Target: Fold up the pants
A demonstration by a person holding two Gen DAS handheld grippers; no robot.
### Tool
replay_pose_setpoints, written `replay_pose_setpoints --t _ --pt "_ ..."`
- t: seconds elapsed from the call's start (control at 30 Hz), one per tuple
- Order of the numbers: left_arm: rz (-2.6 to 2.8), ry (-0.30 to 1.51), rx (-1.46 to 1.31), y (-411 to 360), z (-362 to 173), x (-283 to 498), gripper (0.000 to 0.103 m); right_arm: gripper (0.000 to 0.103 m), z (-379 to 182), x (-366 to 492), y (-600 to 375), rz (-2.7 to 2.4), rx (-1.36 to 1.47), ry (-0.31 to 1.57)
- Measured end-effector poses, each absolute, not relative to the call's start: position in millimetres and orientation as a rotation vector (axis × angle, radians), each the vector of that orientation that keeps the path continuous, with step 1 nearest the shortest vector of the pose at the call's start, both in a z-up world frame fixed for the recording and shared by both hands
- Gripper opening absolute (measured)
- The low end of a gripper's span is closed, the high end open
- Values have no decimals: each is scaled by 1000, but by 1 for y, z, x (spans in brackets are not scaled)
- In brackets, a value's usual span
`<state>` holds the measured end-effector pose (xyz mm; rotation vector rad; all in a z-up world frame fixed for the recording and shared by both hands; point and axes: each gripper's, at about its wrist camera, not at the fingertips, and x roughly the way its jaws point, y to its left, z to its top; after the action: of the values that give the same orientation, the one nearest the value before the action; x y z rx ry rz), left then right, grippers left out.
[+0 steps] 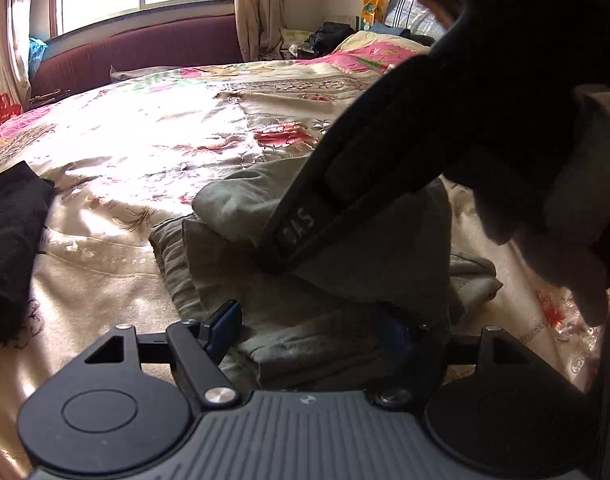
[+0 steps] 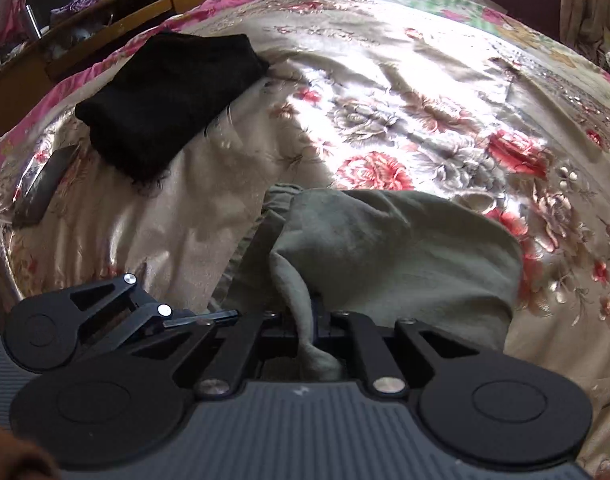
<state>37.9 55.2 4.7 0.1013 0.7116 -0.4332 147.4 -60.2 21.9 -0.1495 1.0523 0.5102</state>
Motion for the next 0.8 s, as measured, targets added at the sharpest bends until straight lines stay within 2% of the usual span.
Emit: replay_pose_setpoints --t 0.2,0.27,0.33,0.5,0.6,0.63,0.7,0.73,0.8 --pt "-429 702 92 60 8 34 90 16 19 145 -62 516 -138 1061" --pt "-433 720 60 64 7 39 91 22 21 143 -63 544 -122 1074" --pt "-431 726 32 67 8 42 91 36 24 141 -68 604 -70 1104" --pt "-446 695 9 79 15 31 91 36 50 152 -87 630 1 1047" --pt "-419 699 -7 83 19 30 91 45 63 181 -94 584 -39 976" --pt "-413 712 -16 86 19 32 91 45 66 192 -94 578 -56 964" --pt "-403 736 -51 91 19 33 91 47 64 216 -93 577 -72 964" --pt "-403 748 -82 94 19 33 91 52 61 227 -92 578 -81 969" --pt "-423 767 -153 100 22 35 91 55 50 251 -91 588 -103 998"
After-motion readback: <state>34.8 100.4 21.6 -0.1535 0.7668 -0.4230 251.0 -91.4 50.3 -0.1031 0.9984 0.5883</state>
